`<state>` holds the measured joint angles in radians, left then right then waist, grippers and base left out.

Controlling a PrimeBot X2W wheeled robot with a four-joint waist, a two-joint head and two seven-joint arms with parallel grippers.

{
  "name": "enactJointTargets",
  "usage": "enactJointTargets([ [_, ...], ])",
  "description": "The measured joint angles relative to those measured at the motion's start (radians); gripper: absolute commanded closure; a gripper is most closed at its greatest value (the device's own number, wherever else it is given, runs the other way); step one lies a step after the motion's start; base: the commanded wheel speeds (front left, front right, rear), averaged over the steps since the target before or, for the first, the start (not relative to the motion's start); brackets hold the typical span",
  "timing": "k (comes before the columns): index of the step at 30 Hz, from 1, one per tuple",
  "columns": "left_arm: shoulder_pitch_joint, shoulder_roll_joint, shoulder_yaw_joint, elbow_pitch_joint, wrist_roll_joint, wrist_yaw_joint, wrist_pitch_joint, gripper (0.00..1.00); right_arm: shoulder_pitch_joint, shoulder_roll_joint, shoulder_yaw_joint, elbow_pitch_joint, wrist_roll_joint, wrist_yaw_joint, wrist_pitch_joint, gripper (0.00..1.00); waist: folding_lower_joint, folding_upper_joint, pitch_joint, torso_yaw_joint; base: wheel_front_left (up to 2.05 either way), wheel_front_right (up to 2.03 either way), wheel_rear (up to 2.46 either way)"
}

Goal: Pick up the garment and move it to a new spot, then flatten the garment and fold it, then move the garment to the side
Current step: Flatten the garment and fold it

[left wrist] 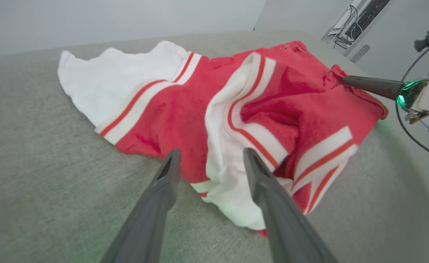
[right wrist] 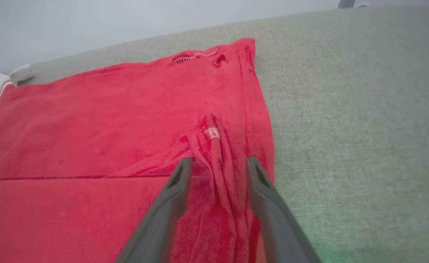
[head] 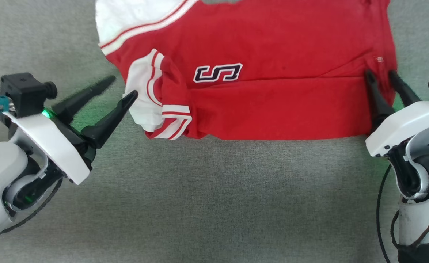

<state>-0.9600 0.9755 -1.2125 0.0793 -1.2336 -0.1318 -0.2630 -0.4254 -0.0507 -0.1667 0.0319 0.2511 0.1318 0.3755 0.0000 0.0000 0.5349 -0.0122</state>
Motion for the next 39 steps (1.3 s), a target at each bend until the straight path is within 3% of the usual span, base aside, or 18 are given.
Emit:
enactJointTargets([
  [9,0.13,-0.034,0.145,0.0,-0.021,0.0,0.0,0.0,0.044,0.001,0.014,-0.022,-0.039,0.0,-0.046,0.0,0.0,0.0,-0.121,0.017,0.0,0.0,0.0],
  [16,0.332,-0.139,0.344,0.084,-0.023,0.0,0.0,0.0,0.095,-0.027,0.004,-0.027,-0.051,-0.001,-0.119,0.0,0.0,0.0,-0.22,0.046,0.0,0.0,0.0],
  [20,0.442,-0.192,0.469,0.11,0.027,0.0,0.0,0.0,0.139,-0.049,-0.003,-0.04,-0.048,-0.001,-0.169,0.0,0.0,0.0,-0.247,0.067,0.0,0.0,0.0],
  [24,0.534,-0.253,0.53,0.126,0.084,0.0,0.0,0.0,0.186,-0.056,-0.004,-0.058,-0.048,-0.001,-0.208,0.0,0.0,0.0,-0.268,0.081,0.0,0.0,0.0],
  [29,0.535,-0.287,0.478,0.133,0.095,0.0,0.012,0.0,0.234,-0.052,-0.01,-0.1,-0.059,-0.001,-0.237,0.0,0.0,0.0,-0.258,0.08,0.0,0.0,0.0],
  [39,0.246,-0.349,0.268,0.226,0.047,0.0,0.375,0.0,0.252,-0.025,-0.021,-0.143,-0.077,-0.001,-0.23,0.0,0.0,0.0,-0.201,0.046,0.0,0.0,0.0],
])
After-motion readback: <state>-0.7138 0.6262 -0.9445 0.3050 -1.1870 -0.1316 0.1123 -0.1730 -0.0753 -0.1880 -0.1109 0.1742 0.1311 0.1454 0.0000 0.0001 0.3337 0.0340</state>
